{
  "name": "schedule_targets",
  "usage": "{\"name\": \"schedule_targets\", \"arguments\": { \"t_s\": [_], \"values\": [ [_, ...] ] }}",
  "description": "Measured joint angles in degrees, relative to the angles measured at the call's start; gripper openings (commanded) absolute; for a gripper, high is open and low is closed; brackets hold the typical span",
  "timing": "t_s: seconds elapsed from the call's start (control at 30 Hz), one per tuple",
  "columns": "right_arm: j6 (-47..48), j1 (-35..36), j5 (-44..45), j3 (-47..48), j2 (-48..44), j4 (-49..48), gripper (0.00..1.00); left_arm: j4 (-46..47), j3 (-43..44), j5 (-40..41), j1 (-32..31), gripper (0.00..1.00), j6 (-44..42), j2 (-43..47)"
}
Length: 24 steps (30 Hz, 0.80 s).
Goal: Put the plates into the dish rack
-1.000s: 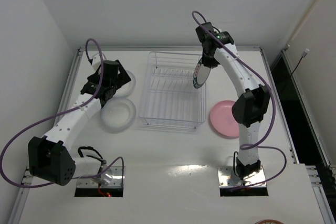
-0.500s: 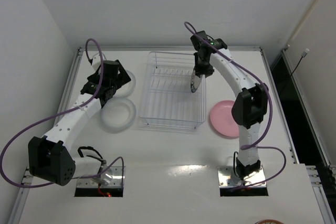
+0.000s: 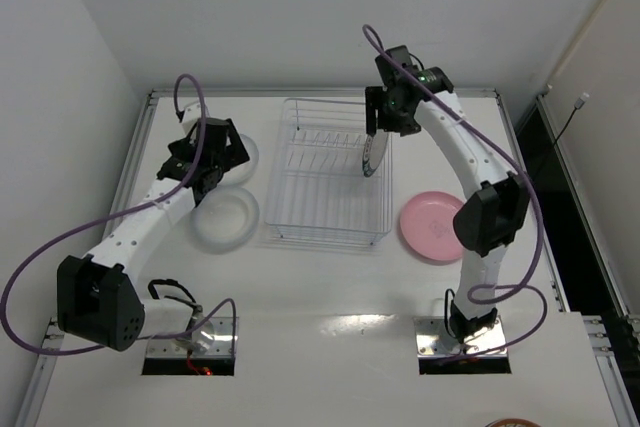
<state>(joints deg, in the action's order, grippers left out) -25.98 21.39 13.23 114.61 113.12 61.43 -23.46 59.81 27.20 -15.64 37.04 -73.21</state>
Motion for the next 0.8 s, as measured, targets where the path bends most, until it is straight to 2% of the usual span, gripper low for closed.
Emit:
{"name": "schedule_targets", "arguments": {
  "t_s": [0.23,0.4,0.5,0.67,0.8],
  "values": [
    [1.7,-1.6,-3.5,0.7,-6.8,-1.6,0.74,1.7,0.1,0.2,0.0,1.0,-3.6,-7.9],
    [1.3,-6.2,-4.9,-3.7,-8.7,-1.8,0.76,1.6,1.6,-0.5,0.0,1.0,-4.1,-14.0],
    [-0.1,-11.6,-7.3,-11.3,-10.1,-2.6,0.76,1.4,3.7,-0.9,0.0,1.0,-4.5,-16.0],
    [-2.2,-23.6,-10.9,-29.6,-14.6,-3.0,0.76,1.4,6.5,-1.1,0.0,1.0,-4.7,-17.0],
    [-2.7,-29.7,-11.3,-36.9,-19.1,-2.7,0.76,1.4,6.8,-1.5,0.0,1.0,-4.4,-17.0]
  ]
}}
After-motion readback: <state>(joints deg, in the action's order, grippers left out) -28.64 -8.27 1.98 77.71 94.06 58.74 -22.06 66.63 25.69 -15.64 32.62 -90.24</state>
